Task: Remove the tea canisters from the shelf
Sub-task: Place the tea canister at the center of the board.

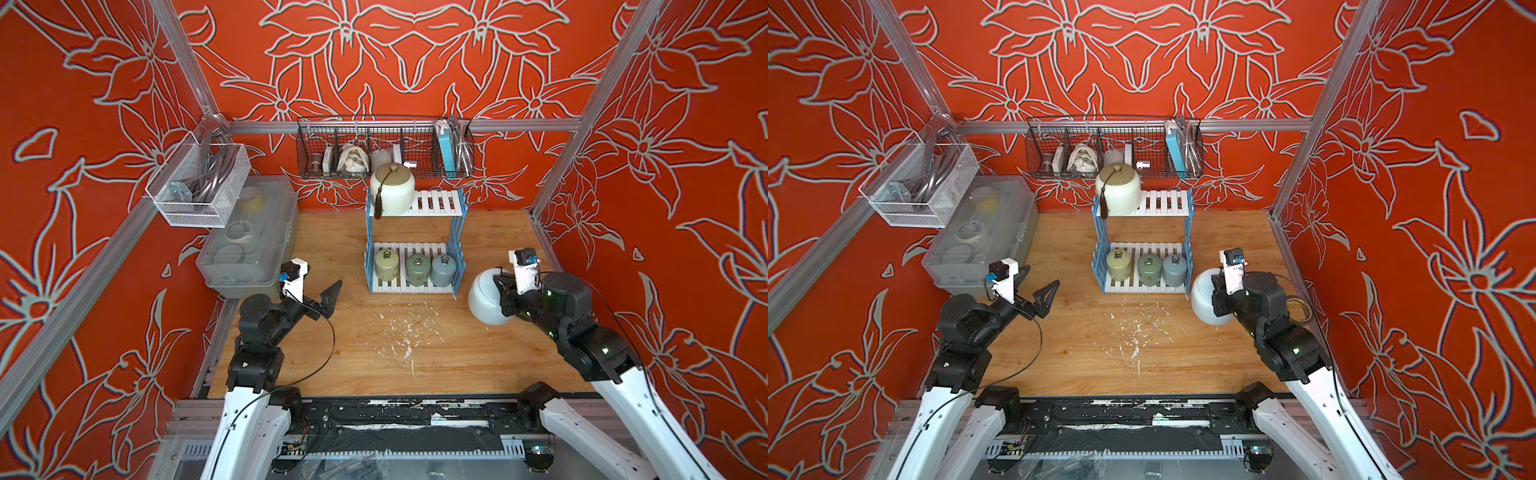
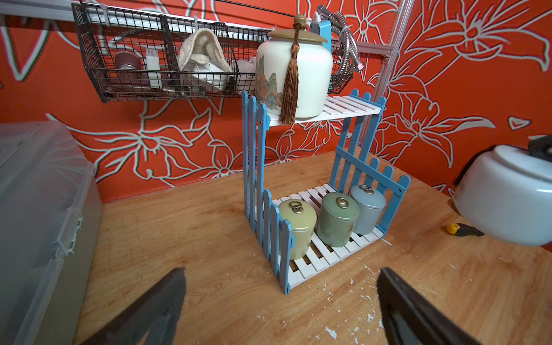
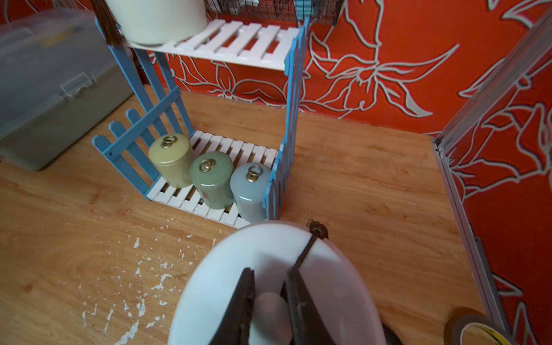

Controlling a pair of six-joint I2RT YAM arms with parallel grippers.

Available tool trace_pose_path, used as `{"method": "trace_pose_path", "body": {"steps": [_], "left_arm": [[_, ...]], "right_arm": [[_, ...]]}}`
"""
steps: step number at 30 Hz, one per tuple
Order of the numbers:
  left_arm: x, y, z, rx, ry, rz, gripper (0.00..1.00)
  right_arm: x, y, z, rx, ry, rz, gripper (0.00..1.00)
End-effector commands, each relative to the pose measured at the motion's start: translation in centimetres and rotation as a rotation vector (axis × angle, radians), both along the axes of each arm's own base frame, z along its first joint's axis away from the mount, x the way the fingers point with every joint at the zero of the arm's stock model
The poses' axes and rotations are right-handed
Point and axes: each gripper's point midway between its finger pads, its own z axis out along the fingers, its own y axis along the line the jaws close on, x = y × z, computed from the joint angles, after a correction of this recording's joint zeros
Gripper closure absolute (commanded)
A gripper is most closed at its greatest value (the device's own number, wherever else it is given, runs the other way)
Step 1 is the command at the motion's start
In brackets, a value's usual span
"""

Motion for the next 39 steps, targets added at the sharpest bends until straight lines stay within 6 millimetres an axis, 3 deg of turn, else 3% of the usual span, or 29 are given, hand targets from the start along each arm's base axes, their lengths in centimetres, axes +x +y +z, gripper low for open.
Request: {"method": "trace_pose_path", "body": {"steps": [1,9,18,27,39], "left_arm": [[-0.1,0.0,0.6,0.008,-0.023,-0.006,0.01],[0.0,0.0,0.4,0.012,-0.025,-0.006,0.01],[-0.1,-0.1,0.5,0.016,-0.037,-0.015,0.01],[0.1,0.0,0.5,0.008,-0.029,-0.012,0.01],[0.1,-0.1,0.3,0.018,-0.026,-0.015,0.01]], "right_arm": [[0.3,-1.2,4.1,0.110,-0.208,-0.079,1.00],[-1.0,-3.2,-2.3,0.126,-0.151,-0.172,1.00],[-1.4,-4.3,-6.4,0.129,-0.126,-0.233,1.00],[-1.0,-4.7,-9.0,0.171,-0.096,-0.286,1.00],[-0.9,-4.8,-10.6,0.173,-0.069,-0.304,1.00]]}}
